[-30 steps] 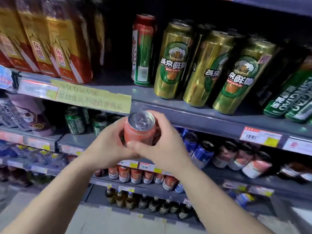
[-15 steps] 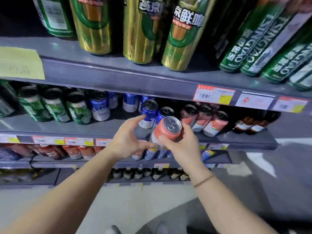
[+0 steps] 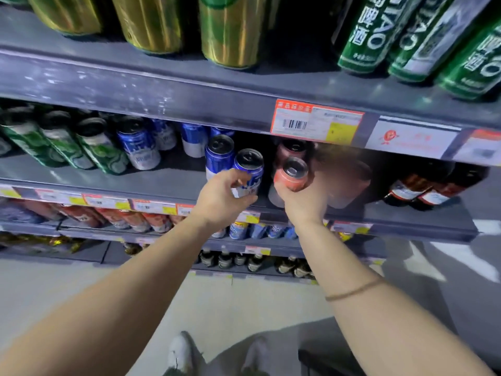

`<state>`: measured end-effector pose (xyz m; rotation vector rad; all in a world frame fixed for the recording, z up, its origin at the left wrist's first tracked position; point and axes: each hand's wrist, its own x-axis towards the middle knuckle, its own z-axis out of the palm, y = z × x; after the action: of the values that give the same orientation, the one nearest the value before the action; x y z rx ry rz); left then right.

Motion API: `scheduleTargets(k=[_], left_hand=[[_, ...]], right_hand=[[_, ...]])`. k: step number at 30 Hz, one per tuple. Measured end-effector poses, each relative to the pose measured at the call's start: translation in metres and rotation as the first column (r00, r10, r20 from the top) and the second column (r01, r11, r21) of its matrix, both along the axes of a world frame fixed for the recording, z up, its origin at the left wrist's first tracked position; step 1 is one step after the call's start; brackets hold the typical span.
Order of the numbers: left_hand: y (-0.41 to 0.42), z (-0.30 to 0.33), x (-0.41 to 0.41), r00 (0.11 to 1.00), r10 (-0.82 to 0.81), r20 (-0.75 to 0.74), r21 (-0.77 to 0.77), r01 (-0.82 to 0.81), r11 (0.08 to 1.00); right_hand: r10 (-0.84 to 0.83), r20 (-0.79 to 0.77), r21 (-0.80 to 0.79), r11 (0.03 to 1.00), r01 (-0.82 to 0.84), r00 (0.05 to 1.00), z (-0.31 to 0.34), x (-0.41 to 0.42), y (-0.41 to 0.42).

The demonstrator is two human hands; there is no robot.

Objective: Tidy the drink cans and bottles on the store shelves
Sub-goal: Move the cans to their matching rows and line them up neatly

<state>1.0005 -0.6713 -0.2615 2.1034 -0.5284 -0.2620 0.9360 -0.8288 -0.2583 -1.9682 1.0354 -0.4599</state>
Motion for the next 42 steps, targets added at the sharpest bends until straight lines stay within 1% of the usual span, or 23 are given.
scheduleTargets(k=[2, 4, 6, 7, 8, 9, 10, 11, 13, 15, 18, 22, 24, 28, 31, 33, 34, 36, 37, 38, 40, 42], left_hand=[[0.003, -0.002, -0.002, 1.000, -0.008, 0.023, 0.022, 0.007, 1.000], [0.011, 0.000, -0.001, 0.995, 0.078, 0.053, 0.002, -0.079, 0.997], [0.021, 0.005, 0.006, 0.961, 0.245, 0.132, -0.051, -0.240, 0.969], [0.024, 0.008, 0.012, 0.937, 0.310, 0.162, -0.058, -0.304, 0.951], [0.024, 0.010, 0.019, 0.927, 0.337, 0.163, -0.036, -0.336, 0.941], [0.023, 0.012, 0.027, 0.935, 0.329, 0.133, 0.012, -0.334, 0.943], [0.020, 0.013, 0.034, 0.949, 0.303, 0.080, 0.059, -0.308, 0.949], [0.016, 0.013, 0.039, 0.961, 0.274, 0.026, 0.092, -0.275, 0.957], [0.012, 0.009, 0.045, 0.967, 0.253, -0.038, 0.090, -0.248, 0.964], [0.017, 0.004, 0.049, 0.956, 0.293, -0.030, 0.047, -0.291, 0.956], [0.036, 0.000, 0.057, 0.943, 0.331, 0.032, 0.022, -0.332, 0.943], [0.063, -0.010, 0.063, 0.950, 0.302, 0.084, 0.046, -0.306, 0.951], [0.075, -0.012, 0.066, 0.948, 0.306, 0.086, 0.039, -0.310, 0.950], [0.101, -0.008, 0.075, 0.950, 0.300, 0.090, 0.058, -0.305, 0.950], [0.121, 0.008, 0.073, 0.942, 0.317, 0.107, -0.007, -0.318, 0.948], [0.135, 0.028, 0.066, 0.939, 0.330, 0.099, -0.047, -0.327, 0.944], [0.143, 0.040, 0.062, 0.948, 0.310, 0.071, -0.081, -0.305, 0.949], [0.159, 0.073, 0.054, 0.980, 0.200, 0.002, -0.209, -0.196, 0.958], [0.168, 0.092, 0.051, 0.991, 0.131, -0.012, -0.252, -0.130, 0.959], [0.176, 0.111, 0.048, 0.997, 0.071, -0.007, -0.259, -0.071, 0.963], [0.194, 0.147, 0.043, 0.999, -0.051, 0.004, -0.229, 0.050, 0.972], [0.209, 0.177, 0.039, 0.990, -0.142, 0.014, -0.223, 0.142, 0.964]], right_hand=[[-0.045, 0.033, 0.005, 0.999, 0.044, 0.998, 0.002, -0.001, 0.003], [-0.065, 0.084, -0.077, 0.994, 0.072, 0.994, 0.007, -0.005, 0.010], [0.019, 0.113, -0.176, 0.984, 0.001, 0.993, 0.017, -0.003, 0.024], [0.089, 0.083, -0.217, 0.974, -0.070, 0.993, 0.023, 0.001, 0.031], [0.162, 0.015, -0.263, 0.953, -0.152, 0.987, 0.030, 0.007, 0.038], [0.226, -0.090, -0.303, 0.922, -0.243, 0.970, 0.035, 0.016, 0.043], [0.279, -0.209, -0.308, 0.891, -0.334, 0.937, 0.039, 0.026, 0.048], [0.318, -0.318, -0.279, 0.869, -0.409, 0.893, 0.042, 0.035, 0.052], [0.327, -0.454, -0.221, 0.859, -0.461, 0.829, 0.041, 0.048, 0.058], [0.275, -0.486, -0.242, 0.870, -0.429, 0.830, 0.037, 0.051, 0.065], [0.261, -0.413, -0.282, 0.874, -0.395, 0.872, 0.033, 0.054, 0.076], [0.363, -0.307, -0.275, 0.851, -0.448, 0.880, 0.030, 0.068, 0.098], [0.373, -0.314, -0.256, 0.852, -0.456, 0.873, 0.027, 0.078, 0.110], [0.382, -0.340, -0.267, 0.837, -0.478, 0.859, 0.022, 0.092, 0.123], [0.421, -0.307, -0.226, 0.839, -0.496, 0.853, 0.022, 0.090, 0.129], [0.385, -0.269, -0.217, 0.869, -0.444, 0.883, 0.027, 0.083, 0.135], [0.348, -0.245, -0.234, 0.885, -0.404, 0.905, 0.032, 0.079, 0.140], [0.318, -0.181, -0.275, 0.892, -0.359, 0.931, 0.048, 0.069, 0.154], [0.363, -0.132, -0.281, 0.879, -0.386, 0.923, 0.058, 0.066, 0.163], [0.444, -0.069, -0.274, 0.853, -0.445, 0.893, 0.068, 0.063, 0.172], [0.615, 0.065, -0.244, 0.773, -0.585, 0.786, 0.094, 0.054, 0.195], [0.715, 0.168, -0.289, 0.693, -0.660, 0.678, 0.125, 0.047, 0.213]])
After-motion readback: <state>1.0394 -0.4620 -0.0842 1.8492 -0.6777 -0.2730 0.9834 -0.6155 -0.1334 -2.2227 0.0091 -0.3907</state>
